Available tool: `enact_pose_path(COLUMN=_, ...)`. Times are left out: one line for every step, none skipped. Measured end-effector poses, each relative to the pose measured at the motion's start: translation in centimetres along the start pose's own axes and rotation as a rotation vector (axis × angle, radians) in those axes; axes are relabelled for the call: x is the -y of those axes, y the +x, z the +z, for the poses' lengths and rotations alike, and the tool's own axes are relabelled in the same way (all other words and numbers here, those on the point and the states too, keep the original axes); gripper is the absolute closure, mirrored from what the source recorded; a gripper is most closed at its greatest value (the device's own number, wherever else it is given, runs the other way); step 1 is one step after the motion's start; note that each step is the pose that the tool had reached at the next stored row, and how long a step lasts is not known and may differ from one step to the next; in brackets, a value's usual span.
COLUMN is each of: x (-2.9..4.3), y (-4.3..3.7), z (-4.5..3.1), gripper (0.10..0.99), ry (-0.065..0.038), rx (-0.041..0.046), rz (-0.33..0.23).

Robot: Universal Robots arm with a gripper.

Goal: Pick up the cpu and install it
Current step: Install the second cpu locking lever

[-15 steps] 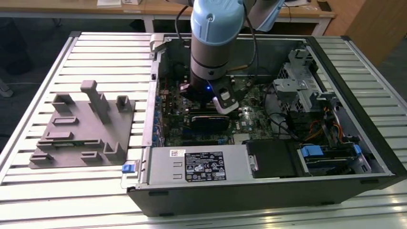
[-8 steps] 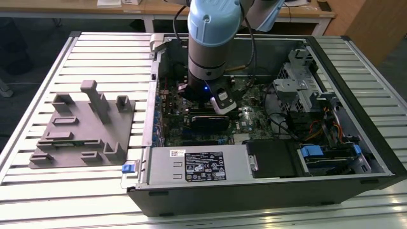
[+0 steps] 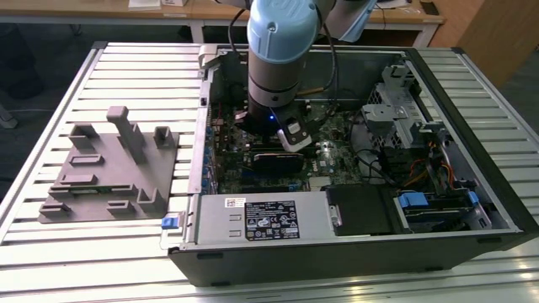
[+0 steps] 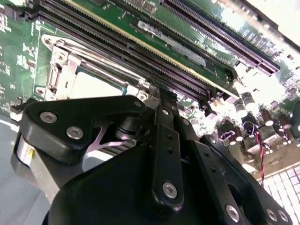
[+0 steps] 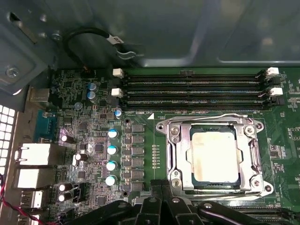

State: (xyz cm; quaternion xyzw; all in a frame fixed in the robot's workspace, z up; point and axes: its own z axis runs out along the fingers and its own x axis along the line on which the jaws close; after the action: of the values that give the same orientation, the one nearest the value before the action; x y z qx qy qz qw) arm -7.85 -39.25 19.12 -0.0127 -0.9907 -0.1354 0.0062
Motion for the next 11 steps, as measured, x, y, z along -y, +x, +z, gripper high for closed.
enact_pose_path(x=0.00, y=0.02, z=0.00, gripper=0.980, ry=0.000, rx=0.0000, rz=0.000)
enact_pose_path(x=0.00, y=0.03, z=0.00, gripper=0.980, ry=0.000, rx=-0.0001, rz=0.000)
enact_pose_path(x=0.00, y=0.03, z=-0.03, gripper=0.980, ry=0.000, rx=-0.0001, rz=0.000)
enact_pose_path(x=-0.03, y=0.04, z=-0.12, gripper=0.980, ry=0.000, rx=0.0000, rz=0.000)
enact_pose_path(x=-0.08, y=0.04, z=-0.24, gripper=0.980, ry=-0.001, rx=0.0003, rz=0.000)
enact_pose_path(x=-0.13, y=0.05, z=-0.44, gripper=0.980, ry=0.000, rx=0.0001, rz=0.000)
enact_pose_path(x=-0.18, y=0.05, z=-0.64, gripper=0.980, ry=0.000, rx=0.0001, rz=0.000)
enact_pose_path(x=-0.23, y=0.06, z=-0.83, gripper=0.980, ry=0.000, rx=0.0001, rz=0.000)
enact_pose_path(x=-0.29, y=0.06, z=-1.04, gripper=0.980, ry=0.000, rx=0.0001, rz=0.000)
enact_pose_path(x=-0.34, y=0.06, z=-1.22, gripper=0.980, ry=0.000, rx=0.0001, rz=0.000)
enact_pose_path(x=-0.39, y=0.07, z=-1.40, gripper=0.980, ry=-0.001, rx=0.0000, rz=0.000)
